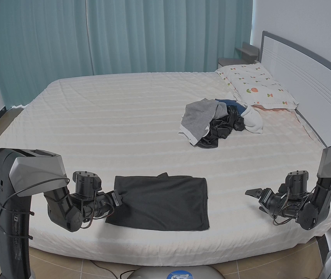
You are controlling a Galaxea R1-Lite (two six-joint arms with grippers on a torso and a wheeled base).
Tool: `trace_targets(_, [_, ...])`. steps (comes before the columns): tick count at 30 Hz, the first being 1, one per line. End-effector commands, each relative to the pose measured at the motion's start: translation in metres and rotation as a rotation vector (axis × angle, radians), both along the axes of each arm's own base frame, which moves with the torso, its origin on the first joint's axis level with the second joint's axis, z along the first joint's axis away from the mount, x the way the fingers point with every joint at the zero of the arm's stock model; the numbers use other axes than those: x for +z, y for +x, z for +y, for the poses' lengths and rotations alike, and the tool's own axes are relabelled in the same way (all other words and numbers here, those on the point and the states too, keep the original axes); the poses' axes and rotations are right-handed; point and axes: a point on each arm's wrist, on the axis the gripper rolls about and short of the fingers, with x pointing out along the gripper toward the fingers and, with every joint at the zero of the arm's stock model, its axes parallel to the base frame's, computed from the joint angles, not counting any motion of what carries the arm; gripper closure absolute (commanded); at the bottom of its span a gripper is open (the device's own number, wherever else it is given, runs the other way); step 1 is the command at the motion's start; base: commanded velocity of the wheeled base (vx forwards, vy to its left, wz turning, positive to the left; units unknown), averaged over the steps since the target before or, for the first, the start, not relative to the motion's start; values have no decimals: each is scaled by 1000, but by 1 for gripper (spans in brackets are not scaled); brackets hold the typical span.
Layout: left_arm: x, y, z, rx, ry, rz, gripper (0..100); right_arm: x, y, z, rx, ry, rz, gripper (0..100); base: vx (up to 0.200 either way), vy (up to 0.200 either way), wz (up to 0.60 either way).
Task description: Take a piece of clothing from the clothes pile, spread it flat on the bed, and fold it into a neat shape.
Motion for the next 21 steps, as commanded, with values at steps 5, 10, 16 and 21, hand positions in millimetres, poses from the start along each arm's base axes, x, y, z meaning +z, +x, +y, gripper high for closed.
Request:
trace_targets(5, [1,-3,1,11,-13,9,100,1,1,-2,-6,1,-3,0,0,200,0])
trace_targets(10, [3,-5,1,18,-22,15,100,1,2,-2,-8,0,-7,0,0,200,0])
trace_targets(16, [2,-6,2,30,-11,18,100,1,2,-2,-9,2,-8,0,0,200,0])
trace_targets(21, [2,-6,3,56,7,12,100,1,3,-2,-9,2,-8,0,0,200,0])
